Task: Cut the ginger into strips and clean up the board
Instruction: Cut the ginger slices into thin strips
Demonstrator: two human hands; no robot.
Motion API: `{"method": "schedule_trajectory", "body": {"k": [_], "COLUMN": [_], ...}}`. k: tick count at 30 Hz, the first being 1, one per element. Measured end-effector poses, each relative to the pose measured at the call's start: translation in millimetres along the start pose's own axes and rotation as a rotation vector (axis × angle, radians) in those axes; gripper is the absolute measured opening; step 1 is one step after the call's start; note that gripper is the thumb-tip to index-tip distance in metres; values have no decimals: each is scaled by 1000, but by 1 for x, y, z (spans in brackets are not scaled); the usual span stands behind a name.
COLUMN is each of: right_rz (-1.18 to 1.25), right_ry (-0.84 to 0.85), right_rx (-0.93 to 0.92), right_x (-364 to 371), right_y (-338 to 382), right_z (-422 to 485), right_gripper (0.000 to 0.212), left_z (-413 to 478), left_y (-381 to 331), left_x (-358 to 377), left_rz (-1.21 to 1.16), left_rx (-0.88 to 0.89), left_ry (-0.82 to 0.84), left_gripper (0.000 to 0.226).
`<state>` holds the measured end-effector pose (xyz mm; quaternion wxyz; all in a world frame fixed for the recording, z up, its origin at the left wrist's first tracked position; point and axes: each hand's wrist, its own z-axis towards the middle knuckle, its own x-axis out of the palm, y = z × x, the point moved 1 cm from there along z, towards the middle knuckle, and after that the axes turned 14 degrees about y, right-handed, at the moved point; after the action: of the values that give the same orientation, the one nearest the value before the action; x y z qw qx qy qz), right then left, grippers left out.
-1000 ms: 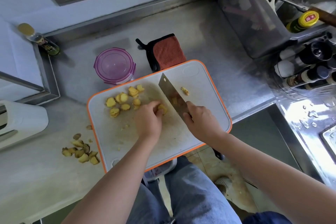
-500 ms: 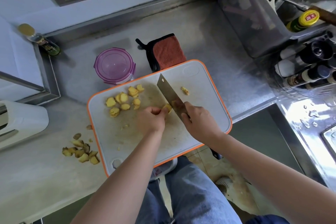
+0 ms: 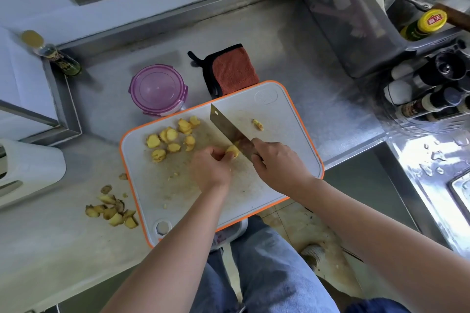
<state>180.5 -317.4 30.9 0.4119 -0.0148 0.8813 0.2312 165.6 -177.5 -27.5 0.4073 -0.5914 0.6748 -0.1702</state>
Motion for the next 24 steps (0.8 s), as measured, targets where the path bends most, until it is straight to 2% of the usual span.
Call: {"method": "schedule_trajectory", "body": {"k": [12, 24], "right_rz": [-46, 99], "right_ry": [75, -128], "right_rx": [33, -29], "right_x": [8, 6], "right_y": [1, 1], "right_z": [8, 18], "right_gripper": [7, 14], "left_z": [2, -1], "left_y": [-5, -9], "left_x": [-5, -8], "left_rz": [-26, -59], "left_rx": [-4, -38], "left_ry": [47, 66], "left_gripper": [29, 22]}}
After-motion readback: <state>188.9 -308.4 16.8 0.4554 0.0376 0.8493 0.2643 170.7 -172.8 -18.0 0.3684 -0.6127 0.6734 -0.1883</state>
